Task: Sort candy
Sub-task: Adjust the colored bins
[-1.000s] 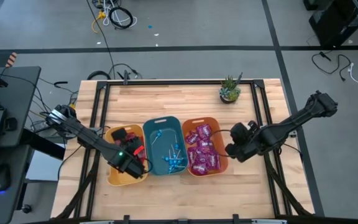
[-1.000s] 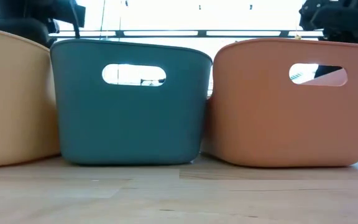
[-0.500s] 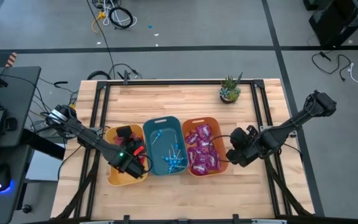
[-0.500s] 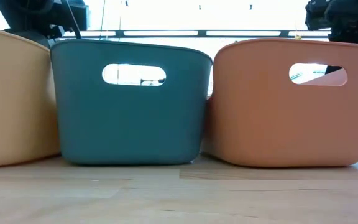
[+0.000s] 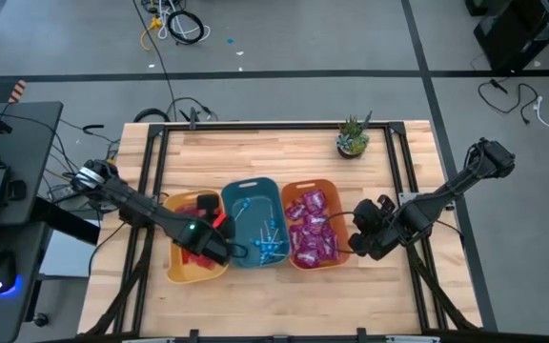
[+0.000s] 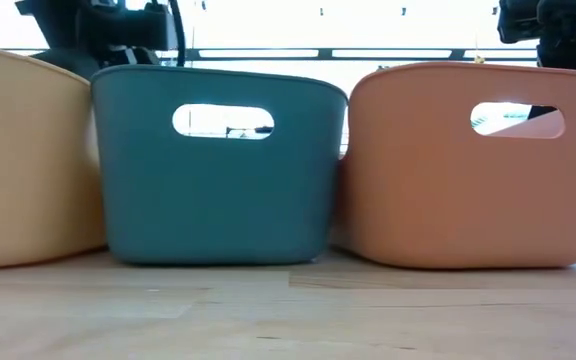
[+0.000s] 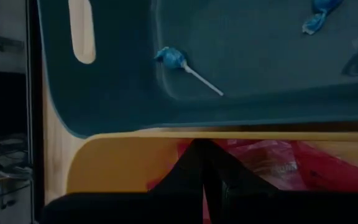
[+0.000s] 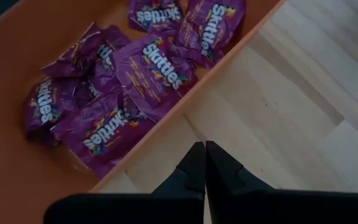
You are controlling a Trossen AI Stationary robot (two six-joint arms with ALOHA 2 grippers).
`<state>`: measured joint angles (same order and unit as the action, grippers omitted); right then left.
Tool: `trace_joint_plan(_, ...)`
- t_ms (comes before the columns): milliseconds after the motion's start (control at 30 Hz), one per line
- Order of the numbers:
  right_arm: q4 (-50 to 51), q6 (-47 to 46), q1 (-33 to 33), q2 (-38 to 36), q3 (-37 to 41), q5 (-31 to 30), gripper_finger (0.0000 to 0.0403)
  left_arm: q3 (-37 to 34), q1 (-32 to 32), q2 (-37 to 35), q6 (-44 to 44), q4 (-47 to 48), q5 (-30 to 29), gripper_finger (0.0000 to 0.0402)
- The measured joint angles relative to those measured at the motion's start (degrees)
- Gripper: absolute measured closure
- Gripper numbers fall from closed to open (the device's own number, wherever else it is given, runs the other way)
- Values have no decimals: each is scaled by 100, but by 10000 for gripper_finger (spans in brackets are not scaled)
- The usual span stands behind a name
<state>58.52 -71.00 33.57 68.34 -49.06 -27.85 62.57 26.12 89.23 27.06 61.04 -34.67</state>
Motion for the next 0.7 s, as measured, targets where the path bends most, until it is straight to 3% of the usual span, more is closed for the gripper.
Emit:
trace_joint_plan(500, -66, 0, 35, 0, 2, -55, 403, -2, -619, 0, -1889, -622, 52, 402)
trace_joint_plan(700, -61, 0, 56, 0, 2, -57, 403, 13, -809, 0, -1845, -595, 49, 402)
